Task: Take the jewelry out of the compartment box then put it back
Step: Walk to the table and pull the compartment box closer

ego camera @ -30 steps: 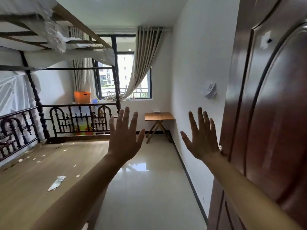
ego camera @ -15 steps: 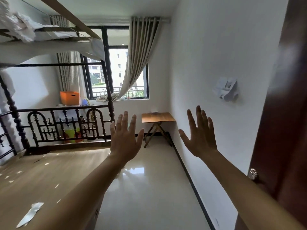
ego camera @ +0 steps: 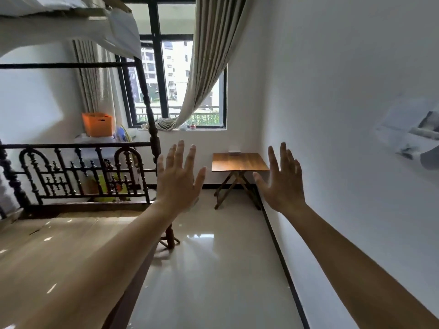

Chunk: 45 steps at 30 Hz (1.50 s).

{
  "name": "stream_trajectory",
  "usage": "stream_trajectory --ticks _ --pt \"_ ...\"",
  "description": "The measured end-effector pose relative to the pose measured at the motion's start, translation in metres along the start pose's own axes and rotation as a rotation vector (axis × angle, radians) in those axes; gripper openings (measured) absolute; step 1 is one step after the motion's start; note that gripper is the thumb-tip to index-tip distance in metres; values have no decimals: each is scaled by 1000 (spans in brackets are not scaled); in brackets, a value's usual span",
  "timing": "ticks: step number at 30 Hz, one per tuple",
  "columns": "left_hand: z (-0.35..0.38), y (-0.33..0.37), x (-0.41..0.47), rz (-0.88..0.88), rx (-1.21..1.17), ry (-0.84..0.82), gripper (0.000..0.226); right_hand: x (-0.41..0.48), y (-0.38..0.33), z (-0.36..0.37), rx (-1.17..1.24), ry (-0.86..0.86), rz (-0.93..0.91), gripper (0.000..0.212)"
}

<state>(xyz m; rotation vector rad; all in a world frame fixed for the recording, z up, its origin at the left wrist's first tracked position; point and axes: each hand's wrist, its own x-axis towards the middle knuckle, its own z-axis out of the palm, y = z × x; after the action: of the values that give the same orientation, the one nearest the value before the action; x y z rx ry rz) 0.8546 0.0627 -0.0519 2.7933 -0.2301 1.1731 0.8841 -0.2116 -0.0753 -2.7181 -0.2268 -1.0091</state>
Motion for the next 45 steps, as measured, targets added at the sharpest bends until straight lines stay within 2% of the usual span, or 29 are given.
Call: stream_trajectory --ticks 7,13,17,24,30,35,45 --pt "149 -85 116 -32 41 13 69 150 7 169 -12 -29 -49 83" --pt "270 -156 250 -64 57 -67 71 289 15 293 -29 -106 -57 82" --pt "353 -174 335 -94 45 -127 70 368 41 359 -36 -108 -59 81" --pt "532 -190 460 -75 36 -120 67 508 116 510 -22 -106 -16 81" --pt "658 -216 573 -176 72 -248 68 640 154 626 -6 -196 3 81" --pt "726 -268 644 -177 96 -186 68 740 145 713 20 -233 -10 80" --pt "921 -403 788 -186 24 -250 68 906 111 924 -58 -270 -68 79"
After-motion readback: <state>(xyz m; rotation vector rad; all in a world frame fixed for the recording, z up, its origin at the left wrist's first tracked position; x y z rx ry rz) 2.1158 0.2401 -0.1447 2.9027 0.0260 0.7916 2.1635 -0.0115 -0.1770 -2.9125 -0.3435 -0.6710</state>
